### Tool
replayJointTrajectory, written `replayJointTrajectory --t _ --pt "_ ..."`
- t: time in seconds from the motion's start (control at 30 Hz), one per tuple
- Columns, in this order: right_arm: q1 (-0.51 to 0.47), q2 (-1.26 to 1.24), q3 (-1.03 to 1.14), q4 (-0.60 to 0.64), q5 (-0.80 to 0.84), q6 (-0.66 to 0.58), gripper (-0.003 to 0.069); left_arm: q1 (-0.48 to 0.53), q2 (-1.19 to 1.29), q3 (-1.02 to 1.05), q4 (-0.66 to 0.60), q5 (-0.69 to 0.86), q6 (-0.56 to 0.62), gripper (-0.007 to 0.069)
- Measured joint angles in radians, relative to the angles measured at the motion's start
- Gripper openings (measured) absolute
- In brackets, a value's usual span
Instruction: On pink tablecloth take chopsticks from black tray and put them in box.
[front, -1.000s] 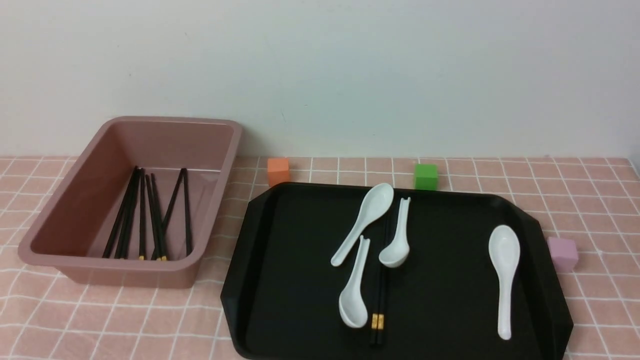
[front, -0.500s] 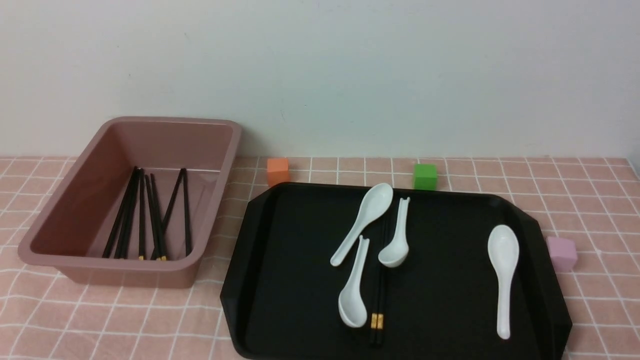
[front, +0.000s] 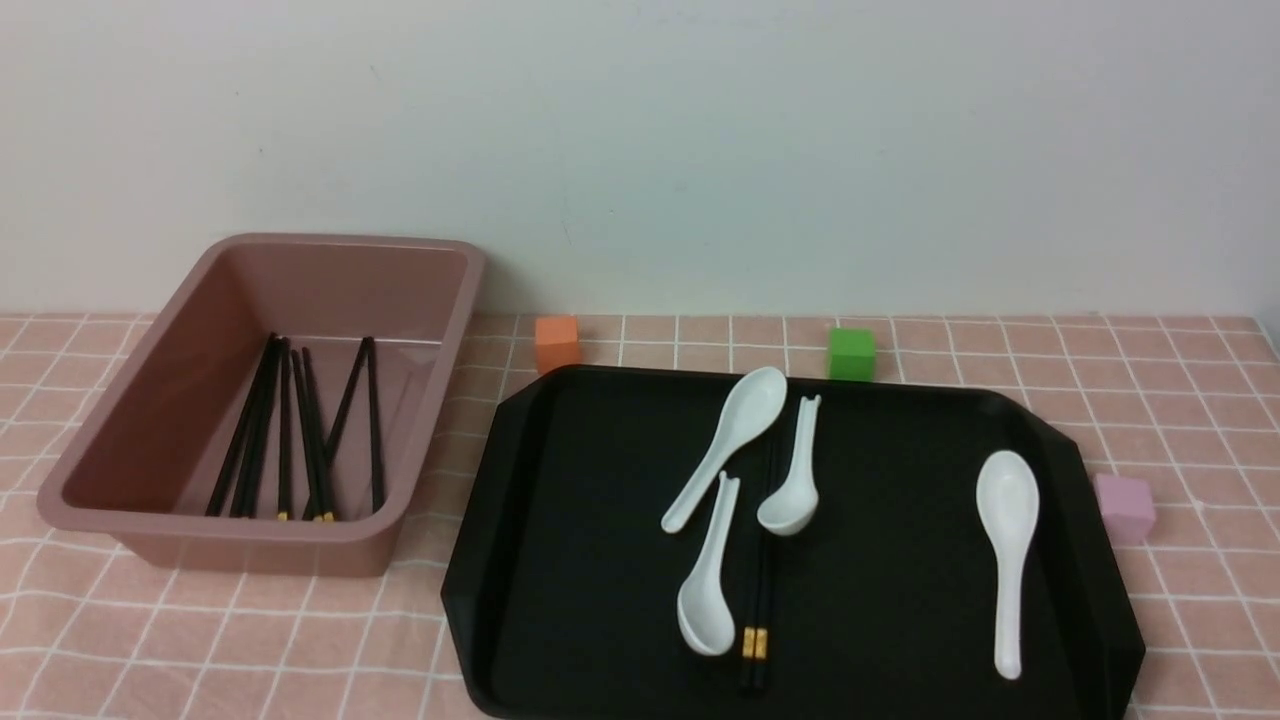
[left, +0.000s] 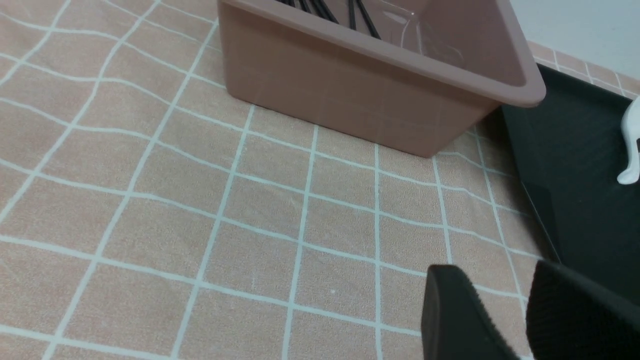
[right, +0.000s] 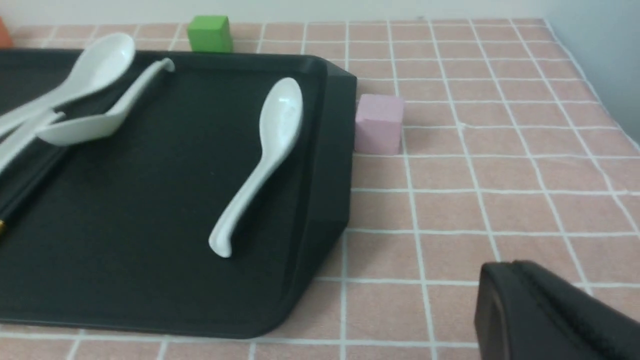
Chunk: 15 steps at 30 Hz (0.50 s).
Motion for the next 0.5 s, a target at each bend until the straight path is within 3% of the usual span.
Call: replayJointTrajectory --t 0.5 --pt "0.0 0.0 -0.002 0.082 0.004 0.001 -0.0003 0.0 0.0 0.0 0.0 0.0 0.0 0.0239"
